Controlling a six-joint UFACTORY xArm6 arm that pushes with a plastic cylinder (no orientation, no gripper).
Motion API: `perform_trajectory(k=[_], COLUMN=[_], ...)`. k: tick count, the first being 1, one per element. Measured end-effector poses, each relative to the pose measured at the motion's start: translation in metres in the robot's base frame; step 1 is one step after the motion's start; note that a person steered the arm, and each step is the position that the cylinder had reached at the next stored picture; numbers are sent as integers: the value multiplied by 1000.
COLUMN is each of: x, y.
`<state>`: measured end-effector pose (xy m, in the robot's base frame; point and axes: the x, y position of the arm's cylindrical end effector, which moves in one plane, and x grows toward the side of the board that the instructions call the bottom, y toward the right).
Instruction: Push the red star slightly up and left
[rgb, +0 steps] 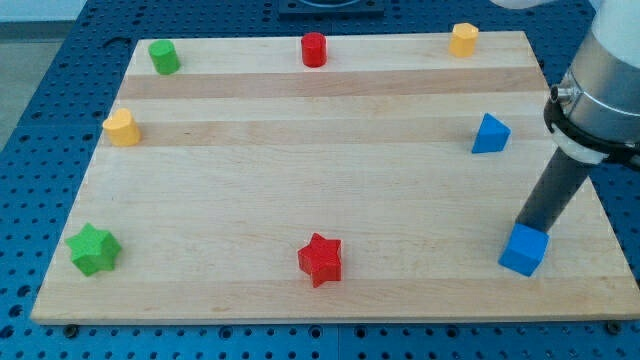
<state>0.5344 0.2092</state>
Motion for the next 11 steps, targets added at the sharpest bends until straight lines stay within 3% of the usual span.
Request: perform_trajectory(k=[1, 3, 5, 7, 8, 9, 11], x=[-18, -35, -5, 61, 69, 67, -17], y=[-4, -92, -125, -129, -167, -205, -242])
